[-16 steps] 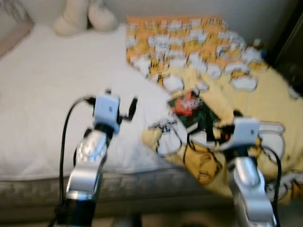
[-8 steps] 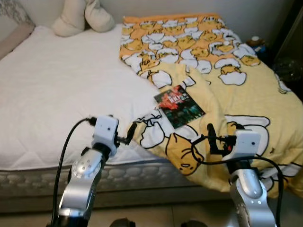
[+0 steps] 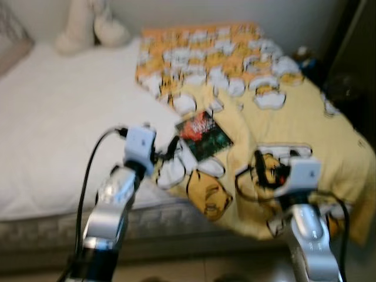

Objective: Clean up the room

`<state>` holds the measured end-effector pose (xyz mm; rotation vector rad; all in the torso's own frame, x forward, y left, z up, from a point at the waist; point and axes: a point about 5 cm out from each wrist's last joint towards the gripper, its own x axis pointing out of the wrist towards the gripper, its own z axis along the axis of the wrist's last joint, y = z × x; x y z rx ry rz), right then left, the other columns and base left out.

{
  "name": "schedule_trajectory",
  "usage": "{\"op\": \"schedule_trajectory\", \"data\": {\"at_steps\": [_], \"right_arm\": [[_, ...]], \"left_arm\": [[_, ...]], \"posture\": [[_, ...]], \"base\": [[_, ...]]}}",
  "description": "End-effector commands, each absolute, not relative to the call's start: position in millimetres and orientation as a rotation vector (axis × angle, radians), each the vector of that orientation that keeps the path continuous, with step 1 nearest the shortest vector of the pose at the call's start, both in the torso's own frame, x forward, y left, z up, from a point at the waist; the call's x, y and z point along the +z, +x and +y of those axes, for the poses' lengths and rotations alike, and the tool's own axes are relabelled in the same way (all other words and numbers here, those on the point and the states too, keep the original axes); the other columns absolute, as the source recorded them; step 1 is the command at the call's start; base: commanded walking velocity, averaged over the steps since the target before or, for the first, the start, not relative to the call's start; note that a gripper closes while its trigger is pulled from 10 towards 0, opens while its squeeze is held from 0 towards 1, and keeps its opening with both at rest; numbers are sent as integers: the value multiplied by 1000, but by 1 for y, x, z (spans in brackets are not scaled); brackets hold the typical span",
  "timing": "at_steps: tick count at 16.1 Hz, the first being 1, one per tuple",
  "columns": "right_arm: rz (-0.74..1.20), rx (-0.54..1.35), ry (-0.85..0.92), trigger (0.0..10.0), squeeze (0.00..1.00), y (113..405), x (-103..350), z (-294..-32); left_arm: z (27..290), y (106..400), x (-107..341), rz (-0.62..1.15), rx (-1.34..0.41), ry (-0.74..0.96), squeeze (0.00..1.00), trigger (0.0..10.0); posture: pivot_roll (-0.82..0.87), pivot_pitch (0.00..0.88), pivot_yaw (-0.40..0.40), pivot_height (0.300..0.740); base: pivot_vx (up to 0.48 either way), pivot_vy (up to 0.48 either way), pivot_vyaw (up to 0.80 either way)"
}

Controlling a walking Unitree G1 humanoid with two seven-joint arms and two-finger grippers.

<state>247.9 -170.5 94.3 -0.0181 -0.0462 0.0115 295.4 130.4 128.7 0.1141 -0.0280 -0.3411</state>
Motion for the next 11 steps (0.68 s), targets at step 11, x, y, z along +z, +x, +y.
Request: {"op": "schedule_trajectory", "data": {"at_steps": [11], "right_arm": [[-44,118,30,10000,0,270,99,-158]], "left_arm": [[140,303,129,-34,-305,126,0,10000]], "posture": [[-66,0,63,710]], "base": [[311,-28,0]]}}
